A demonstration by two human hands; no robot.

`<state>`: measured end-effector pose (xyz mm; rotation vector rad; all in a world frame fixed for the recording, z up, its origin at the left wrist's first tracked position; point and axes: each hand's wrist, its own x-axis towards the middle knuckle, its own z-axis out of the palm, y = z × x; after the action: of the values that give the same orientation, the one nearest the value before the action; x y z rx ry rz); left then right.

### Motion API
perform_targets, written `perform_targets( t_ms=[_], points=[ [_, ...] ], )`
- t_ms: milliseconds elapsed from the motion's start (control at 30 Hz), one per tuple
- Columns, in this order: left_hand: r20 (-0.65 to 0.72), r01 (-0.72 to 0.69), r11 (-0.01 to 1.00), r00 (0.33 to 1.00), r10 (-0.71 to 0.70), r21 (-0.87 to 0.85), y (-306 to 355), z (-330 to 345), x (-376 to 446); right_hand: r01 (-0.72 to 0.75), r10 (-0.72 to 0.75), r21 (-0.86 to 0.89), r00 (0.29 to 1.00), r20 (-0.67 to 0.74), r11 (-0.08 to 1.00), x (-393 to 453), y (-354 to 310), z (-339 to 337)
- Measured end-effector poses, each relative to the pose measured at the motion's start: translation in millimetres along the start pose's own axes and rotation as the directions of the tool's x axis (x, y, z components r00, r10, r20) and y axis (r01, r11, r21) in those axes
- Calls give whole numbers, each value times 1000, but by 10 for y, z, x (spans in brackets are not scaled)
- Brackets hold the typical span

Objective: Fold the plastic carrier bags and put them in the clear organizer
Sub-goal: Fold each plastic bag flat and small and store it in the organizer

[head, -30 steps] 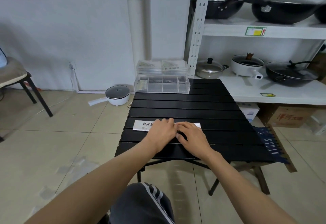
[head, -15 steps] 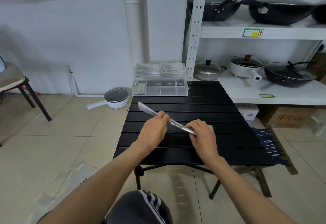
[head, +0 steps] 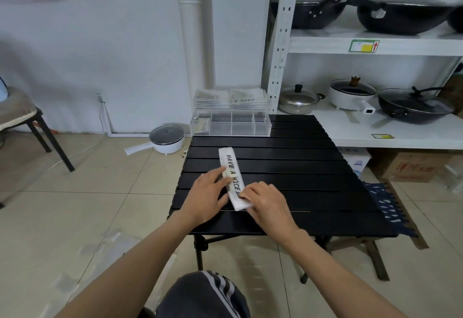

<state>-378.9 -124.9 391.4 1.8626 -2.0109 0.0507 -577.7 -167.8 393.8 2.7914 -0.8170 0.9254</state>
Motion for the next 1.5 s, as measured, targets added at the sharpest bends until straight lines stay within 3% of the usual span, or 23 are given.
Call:
perform_targets(
  t_ms=[133,233,467,633,767,1033,1167,1267,1500],
  points=[
    [-95,-33,999,995,34,9,75,-42,-91,-24,19,78,998,54,997,10,-16,31],
    [-87,-50,999,995,48,-15,149,-59,-119,-31,15,154,994,105,988,27,-30,35],
    [-82,-93,995,992,91,-23,102,3,-159,-236,189,219,958,216,947,107,-35,81],
    [-51,79,968,994,-93,-238,156,-89,-107,-396,348,239,911,220,887,117,-62,124],
    [68,224,881,974,-216,-417,141,-165,21,-517,467,255,853,232,817,171,-115,144],
    [140,292,866,956,-257,-405,163,-127,11,-632,605,476,761,234,611,161,-137,142],
    [133,300,879,954,-269,-371,232,-165,24,-663,632,406,740,228,629,207,-159,151],
    [118,324,832,945,-304,-451,275,-177,11,-669,632,352,740,231,655,224,-175,158],
    [121,407,810,911,-395,-422,302,-160,58,-640,609,201,768,198,742,268,-204,147]
  ],
)
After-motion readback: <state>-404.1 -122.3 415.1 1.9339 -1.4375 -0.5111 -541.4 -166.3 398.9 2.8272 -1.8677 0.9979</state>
